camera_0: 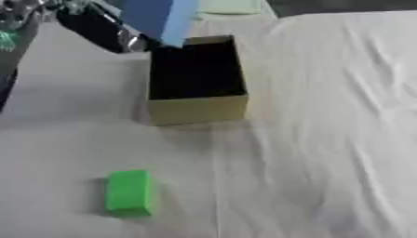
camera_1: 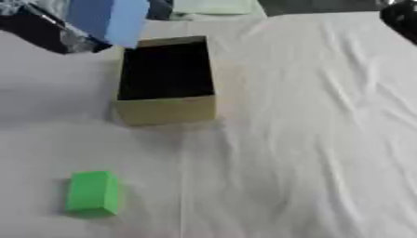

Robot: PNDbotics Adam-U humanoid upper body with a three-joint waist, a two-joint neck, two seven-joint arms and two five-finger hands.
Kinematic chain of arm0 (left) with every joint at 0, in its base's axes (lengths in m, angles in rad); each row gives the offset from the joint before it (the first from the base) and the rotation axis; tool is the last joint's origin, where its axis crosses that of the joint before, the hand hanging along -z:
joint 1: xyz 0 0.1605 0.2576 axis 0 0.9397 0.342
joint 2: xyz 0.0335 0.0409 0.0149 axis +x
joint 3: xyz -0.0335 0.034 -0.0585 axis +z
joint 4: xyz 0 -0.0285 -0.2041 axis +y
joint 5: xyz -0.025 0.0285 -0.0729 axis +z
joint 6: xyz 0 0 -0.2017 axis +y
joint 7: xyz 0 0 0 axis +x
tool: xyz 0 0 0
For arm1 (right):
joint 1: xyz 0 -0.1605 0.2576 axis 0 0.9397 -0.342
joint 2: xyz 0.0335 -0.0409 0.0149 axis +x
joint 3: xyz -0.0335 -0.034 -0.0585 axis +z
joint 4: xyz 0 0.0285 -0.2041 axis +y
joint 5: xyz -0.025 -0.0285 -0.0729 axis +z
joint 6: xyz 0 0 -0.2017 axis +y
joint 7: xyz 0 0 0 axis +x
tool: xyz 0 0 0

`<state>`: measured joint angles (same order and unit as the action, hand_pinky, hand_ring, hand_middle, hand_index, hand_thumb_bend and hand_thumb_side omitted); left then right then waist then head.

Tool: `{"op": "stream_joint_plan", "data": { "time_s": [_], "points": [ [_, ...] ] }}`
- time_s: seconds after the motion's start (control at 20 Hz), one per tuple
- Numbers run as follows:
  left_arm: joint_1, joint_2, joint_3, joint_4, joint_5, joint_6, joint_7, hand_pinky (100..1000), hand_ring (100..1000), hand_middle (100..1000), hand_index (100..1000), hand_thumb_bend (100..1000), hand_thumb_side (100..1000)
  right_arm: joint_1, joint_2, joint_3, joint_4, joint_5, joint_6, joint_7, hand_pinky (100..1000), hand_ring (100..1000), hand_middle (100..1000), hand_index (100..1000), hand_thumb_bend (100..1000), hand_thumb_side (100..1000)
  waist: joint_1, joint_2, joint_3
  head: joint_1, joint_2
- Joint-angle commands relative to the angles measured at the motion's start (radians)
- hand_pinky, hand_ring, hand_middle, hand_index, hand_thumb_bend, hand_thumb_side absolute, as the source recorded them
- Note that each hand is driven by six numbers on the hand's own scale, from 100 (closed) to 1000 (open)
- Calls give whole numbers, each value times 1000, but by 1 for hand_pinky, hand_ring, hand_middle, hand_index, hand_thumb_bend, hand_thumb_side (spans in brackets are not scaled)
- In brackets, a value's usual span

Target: Pick up objects on the table and place them in the box.

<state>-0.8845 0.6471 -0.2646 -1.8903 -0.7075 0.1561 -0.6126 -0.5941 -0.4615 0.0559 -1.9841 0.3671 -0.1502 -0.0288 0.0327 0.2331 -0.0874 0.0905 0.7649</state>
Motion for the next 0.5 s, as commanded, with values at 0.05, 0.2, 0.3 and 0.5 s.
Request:
{"op": "stream_joint_plan", "data": {
  "time_s": [0.05, 0.2, 0.3, 0.5],
  "points": [
    [-75, -31, -9, 70, -52, -7, -10, 361, 363, 461, 655, 270, 157, -22, -10, -4, -16, -7, -3, -1, 824, 731, 525, 819, 100, 725, -3, -10, -3, 6, 5],
    [-156, -68, -22, 151, -102, -12, -19, 376, 371, 463, 657, 284, 157, -26, -9, -5, -16, -7, -3, -3, 824, 731, 525, 819, 100, 725, -3, -1, -1, 2, 5],
    [-184, -84, -26, 202, -126, -26, -14, 390, 380, 466, 663, 304, 189, -27, -10, -6, -16, -6, -3, -5, 824, 730, 524, 819, 100, 725, -4, 3, 0, 0, 5],
    [-204, -125, -12, 307, -185, 7, 0, 401, 389, 473, 672, 333, 250, -33, -6, -4, -16, -7, -4, -5, 824, 730, 524, 819, 100, 725, -6, 13, -8, 3, 5]
  ]
}}
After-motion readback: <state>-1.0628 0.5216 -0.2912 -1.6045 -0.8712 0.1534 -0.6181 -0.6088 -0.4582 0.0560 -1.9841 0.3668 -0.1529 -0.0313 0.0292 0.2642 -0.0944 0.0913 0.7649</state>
